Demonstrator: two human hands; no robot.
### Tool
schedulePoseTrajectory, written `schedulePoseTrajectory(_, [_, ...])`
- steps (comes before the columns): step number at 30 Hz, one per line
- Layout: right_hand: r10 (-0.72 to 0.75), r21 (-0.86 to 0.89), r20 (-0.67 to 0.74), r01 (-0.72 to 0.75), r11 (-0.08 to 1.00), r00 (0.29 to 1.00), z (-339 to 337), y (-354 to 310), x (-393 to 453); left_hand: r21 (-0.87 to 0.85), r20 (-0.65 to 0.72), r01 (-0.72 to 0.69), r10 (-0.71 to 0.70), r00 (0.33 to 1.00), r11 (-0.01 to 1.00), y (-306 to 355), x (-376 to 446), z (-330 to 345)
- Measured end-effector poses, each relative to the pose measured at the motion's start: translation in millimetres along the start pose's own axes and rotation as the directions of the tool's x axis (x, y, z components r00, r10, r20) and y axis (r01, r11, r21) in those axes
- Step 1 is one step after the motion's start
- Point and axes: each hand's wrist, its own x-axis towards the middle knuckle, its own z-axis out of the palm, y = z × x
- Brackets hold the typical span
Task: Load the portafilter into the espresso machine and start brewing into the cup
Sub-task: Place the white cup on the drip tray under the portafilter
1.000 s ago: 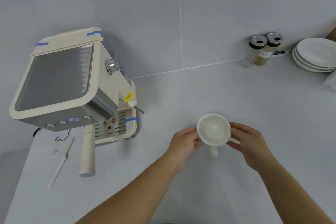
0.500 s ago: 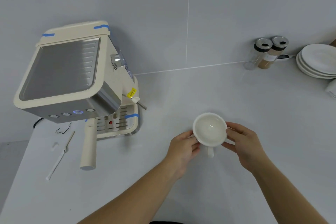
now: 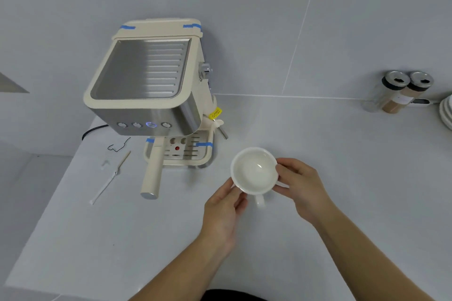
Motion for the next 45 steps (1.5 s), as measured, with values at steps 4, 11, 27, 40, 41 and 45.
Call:
schedulePoseTrajectory(4, [0.009,-0.049,0.062,-0.006,0.999,0.998,32.0,2.4,6.3,-0.057,-0.086,-0.098,0.093,0.992,0.994,2.3,-3.6,-19.0])
schedulePoseTrajectory(11, [0.028,-0.106,0.175,-0.010,0.994,0.984,80.7,11.2,12.3,-0.167,-0.237,-0.209,0.166,0.957,0.964,5.5,1.3,-45.6])
schedulePoseTrajectory(27, [-0.060,-0.171,0.191,0.094,0.981,0.980,133.8,25.6,40.2,-0.266,-0.380,-0.302,0.189,0.906,0.915,15.1,37.9,-54.2])
schedulePoseTrajectory(40, [-0.095,-0.177,0.241,0.140,0.974,0.966,148.3,29.0,48.9,-0.226,-0.377,-0.349,0.249,0.892,0.910,18.3,45.6,-43.7])
schedulePoseTrajectory(41, [-0.090,-0.172,0.210,0.127,0.977,0.974,150.0,29.4,49.9,-0.214,-0.367,-0.353,0.259,0.893,0.911,17.3,46.5,-43.4])
schedulePoseTrajectory(45, [-0.087,-0.156,0.169,0.114,0.981,0.982,156.2,29.3,53.1,-0.178,-0.349,-0.364,0.287,0.892,0.914,15.2,55.4,-43.0])
